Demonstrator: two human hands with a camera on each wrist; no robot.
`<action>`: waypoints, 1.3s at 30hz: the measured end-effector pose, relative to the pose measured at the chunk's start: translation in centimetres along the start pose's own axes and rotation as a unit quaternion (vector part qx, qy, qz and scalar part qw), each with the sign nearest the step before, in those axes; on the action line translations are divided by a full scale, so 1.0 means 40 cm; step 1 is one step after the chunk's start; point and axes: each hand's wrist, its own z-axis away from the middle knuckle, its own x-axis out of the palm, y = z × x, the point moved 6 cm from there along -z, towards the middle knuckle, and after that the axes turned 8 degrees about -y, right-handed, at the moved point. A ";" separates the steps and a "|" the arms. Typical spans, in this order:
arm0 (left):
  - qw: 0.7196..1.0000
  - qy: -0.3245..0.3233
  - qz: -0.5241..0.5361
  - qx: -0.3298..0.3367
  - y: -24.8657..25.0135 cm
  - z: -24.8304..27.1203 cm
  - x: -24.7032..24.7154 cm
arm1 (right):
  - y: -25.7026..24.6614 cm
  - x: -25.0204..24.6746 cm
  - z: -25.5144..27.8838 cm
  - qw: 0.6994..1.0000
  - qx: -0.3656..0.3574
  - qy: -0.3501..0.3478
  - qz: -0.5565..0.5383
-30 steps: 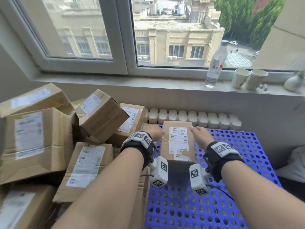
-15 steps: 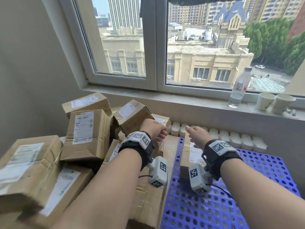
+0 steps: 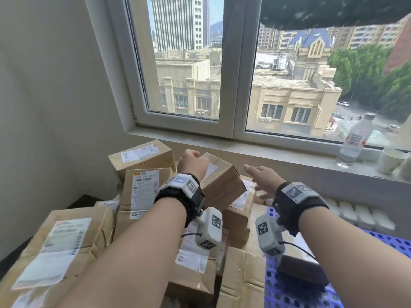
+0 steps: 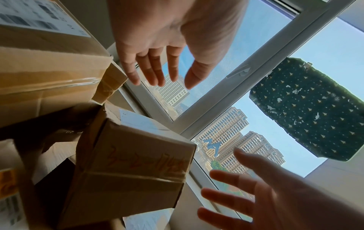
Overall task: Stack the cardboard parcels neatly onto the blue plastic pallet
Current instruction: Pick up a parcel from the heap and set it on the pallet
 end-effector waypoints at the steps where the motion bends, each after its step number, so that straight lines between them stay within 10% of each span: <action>1: 1.000 -0.008 -0.001 -0.005 -0.006 -0.019 -0.005 | -0.017 0.012 -0.011 1.000 0.009 0.000 -0.008; 14: 0.984 -0.160 -0.043 -0.071 -0.101 -0.148 0.053 | -0.021 0.104 -0.133 0.990 0.142 0.024 -0.005; 39: 0.982 -0.157 0.031 -0.100 -0.129 -0.132 0.051 | 0.008 0.048 -0.050 0.971 0.111 0.087 -0.192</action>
